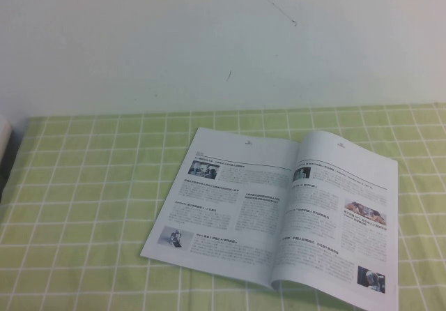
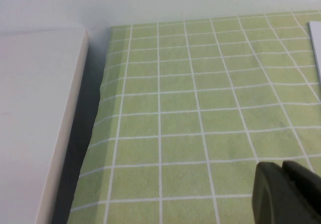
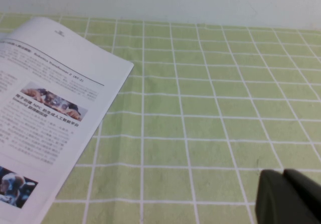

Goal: Close book
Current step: 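Close the open booklet and leave it lying on the table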

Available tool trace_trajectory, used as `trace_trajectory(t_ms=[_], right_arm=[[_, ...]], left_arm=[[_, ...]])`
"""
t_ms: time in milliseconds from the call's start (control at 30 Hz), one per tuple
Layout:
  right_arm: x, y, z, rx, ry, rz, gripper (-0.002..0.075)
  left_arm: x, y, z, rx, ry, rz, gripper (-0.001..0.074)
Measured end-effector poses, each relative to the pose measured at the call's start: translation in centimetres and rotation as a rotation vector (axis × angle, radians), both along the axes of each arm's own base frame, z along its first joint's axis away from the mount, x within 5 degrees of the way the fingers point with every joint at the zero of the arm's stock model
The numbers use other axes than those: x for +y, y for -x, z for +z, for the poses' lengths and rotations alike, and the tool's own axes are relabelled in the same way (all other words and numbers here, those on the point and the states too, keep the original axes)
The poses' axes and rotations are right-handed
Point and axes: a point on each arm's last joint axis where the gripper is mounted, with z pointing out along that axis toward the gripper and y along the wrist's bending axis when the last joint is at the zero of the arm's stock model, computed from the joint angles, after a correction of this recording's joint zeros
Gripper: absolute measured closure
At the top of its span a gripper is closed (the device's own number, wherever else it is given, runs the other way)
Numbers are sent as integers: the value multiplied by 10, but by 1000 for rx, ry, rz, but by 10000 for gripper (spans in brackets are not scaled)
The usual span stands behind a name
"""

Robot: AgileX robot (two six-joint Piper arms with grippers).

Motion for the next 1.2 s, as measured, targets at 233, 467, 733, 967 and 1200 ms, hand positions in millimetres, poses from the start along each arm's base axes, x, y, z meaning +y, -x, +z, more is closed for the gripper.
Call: trace_trajectory(t_ms=[233, 467, 733, 967, 1200], right_arm=[[0, 0, 0, 0, 0, 0, 729], [0, 0, 0, 0, 0, 0, 729], [0, 0, 0, 0, 0, 0, 729], [0, 0, 0, 0, 0, 0, 729], [0, 0, 0, -10, 0, 1, 729]], left_arm=[[0, 0, 0, 0, 0, 0, 738], [0, 0, 0, 0, 0, 0, 738], [0, 0, 0, 0, 0, 0, 738], [0, 0, 0, 0, 0, 0, 738], [0, 0, 0, 0, 0, 0, 738]])
